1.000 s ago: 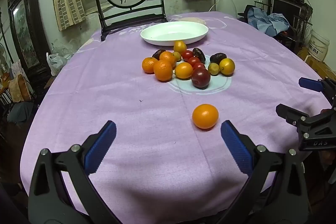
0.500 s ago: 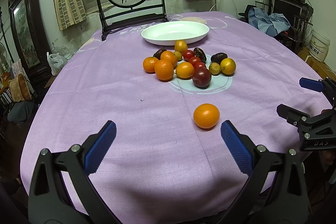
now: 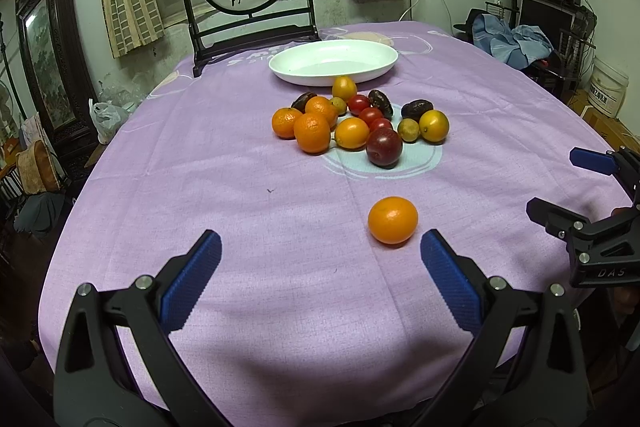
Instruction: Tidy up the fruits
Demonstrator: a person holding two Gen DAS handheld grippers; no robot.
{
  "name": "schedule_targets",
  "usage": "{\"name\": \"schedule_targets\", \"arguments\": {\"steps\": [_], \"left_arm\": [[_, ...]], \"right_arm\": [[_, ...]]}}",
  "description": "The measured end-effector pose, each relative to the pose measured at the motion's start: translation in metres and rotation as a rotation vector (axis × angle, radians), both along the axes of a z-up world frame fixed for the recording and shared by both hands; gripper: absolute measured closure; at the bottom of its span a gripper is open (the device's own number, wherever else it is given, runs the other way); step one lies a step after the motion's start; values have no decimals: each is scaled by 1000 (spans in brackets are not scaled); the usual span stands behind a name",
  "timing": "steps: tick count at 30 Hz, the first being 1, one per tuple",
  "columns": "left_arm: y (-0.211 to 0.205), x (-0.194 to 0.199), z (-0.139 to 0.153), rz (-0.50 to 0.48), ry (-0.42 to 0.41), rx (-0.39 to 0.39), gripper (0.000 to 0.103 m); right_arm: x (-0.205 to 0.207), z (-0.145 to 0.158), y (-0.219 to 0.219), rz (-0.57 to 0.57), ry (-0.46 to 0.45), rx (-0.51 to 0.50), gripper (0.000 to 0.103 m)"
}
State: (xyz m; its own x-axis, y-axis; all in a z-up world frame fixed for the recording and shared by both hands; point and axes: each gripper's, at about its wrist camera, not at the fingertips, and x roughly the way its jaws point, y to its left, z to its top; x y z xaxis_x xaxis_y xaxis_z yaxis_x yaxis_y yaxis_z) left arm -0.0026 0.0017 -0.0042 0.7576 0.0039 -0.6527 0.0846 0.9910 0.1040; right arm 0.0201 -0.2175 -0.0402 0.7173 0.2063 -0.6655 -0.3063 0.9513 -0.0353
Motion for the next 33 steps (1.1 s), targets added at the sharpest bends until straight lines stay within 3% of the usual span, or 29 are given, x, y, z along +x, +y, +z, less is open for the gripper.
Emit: {"name": "schedule_targets", "arguments": {"steps": [33], "left_arm": [[0, 0, 0, 0, 3, 0, 2]], "right_arm": [[1, -4, 3, 0, 2, -2, 1]]}}
